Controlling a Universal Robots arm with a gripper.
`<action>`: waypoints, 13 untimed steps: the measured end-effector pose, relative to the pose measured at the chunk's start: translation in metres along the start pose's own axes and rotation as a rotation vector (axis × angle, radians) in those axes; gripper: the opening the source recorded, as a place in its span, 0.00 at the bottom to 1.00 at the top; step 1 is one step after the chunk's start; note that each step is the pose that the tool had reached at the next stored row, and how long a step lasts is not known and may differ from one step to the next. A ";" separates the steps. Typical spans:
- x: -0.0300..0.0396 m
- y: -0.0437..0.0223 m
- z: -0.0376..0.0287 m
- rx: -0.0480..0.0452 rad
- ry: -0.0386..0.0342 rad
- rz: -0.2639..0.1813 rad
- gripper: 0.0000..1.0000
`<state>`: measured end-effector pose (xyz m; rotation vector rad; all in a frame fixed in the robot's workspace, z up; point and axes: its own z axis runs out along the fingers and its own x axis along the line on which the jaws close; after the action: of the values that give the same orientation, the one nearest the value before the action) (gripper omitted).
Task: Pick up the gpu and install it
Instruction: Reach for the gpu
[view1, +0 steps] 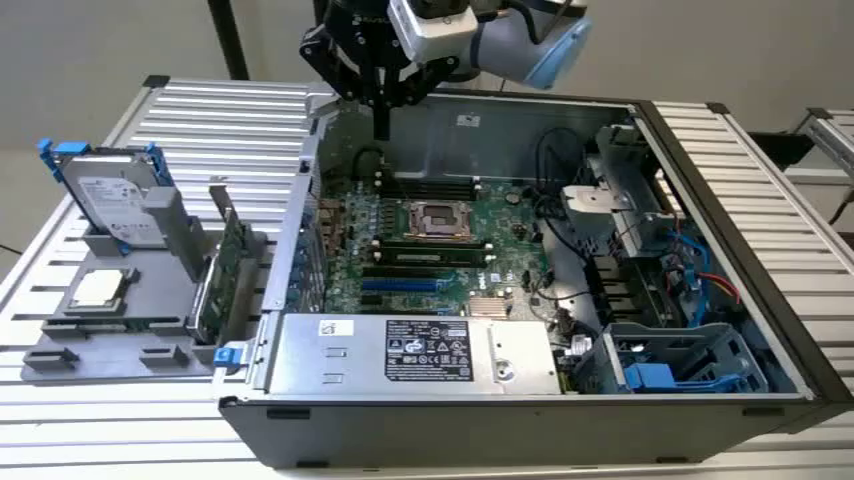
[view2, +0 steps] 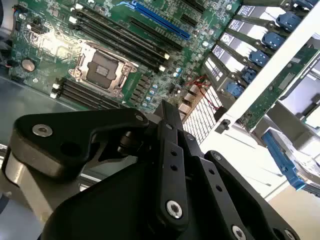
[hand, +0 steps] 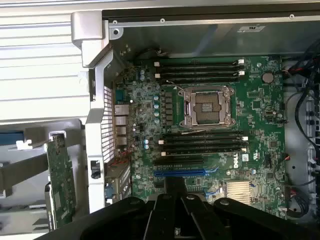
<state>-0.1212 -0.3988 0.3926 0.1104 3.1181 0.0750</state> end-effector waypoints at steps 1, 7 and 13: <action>0.0000 0.0000 0.0000 0.0000 0.0000 0.000 0.00; 0.0000 0.0000 0.0000 0.0000 -0.0001 0.000 0.00; 0.0008 0.0000 -0.0001 0.0001 -0.0001 0.000 0.00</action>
<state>-0.1219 -0.3987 0.3926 0.1106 3.1180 0.0749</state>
